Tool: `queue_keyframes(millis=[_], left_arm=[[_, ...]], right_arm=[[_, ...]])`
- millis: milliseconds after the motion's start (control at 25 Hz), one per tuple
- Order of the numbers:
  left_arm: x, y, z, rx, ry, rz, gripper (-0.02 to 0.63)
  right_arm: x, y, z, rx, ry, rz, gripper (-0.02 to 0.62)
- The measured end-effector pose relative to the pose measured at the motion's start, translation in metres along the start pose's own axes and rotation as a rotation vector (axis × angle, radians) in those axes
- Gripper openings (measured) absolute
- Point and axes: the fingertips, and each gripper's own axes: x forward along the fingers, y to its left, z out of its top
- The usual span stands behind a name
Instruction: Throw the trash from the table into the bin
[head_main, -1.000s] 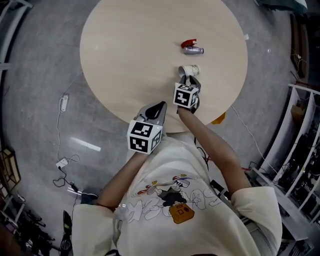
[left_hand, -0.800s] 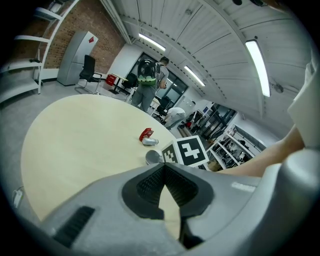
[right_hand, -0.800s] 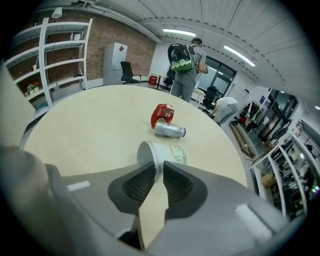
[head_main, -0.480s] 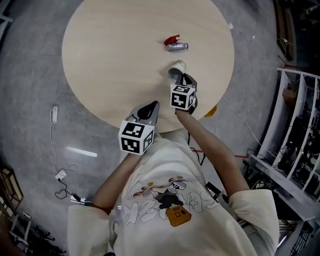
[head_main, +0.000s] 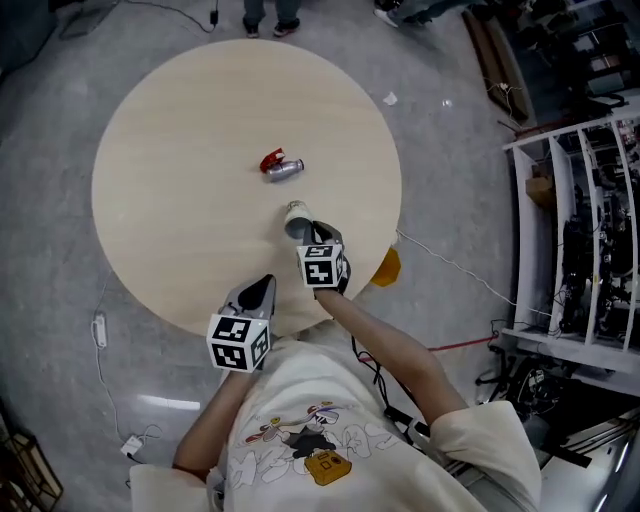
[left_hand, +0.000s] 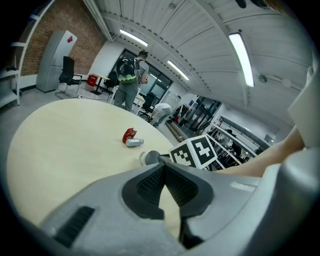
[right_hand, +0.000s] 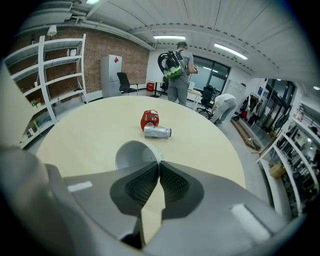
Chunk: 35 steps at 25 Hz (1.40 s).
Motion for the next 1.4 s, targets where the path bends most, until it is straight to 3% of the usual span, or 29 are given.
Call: queue_keyframes(millis=[320,760,1400], left_arm=[[0.017,-0.036,-0.004,0.053,0.008,-0.046,0.003],[0.041,-0.119,-0.005,0.121,0.029,-0.089,0.003],[0.116,-0.212,-0.027,0.293,0.192,-0.229,0.003]], right_arm=[[-0.032,-0.016,-0.02,0.118,-0.024,0.107,0.021],[-0.095,-0.072,-0.052,0.227,-0.076,0.223,0.021],[-0.131,-0.197,-0.1,0.512,-0.155,0.14,0.021]])
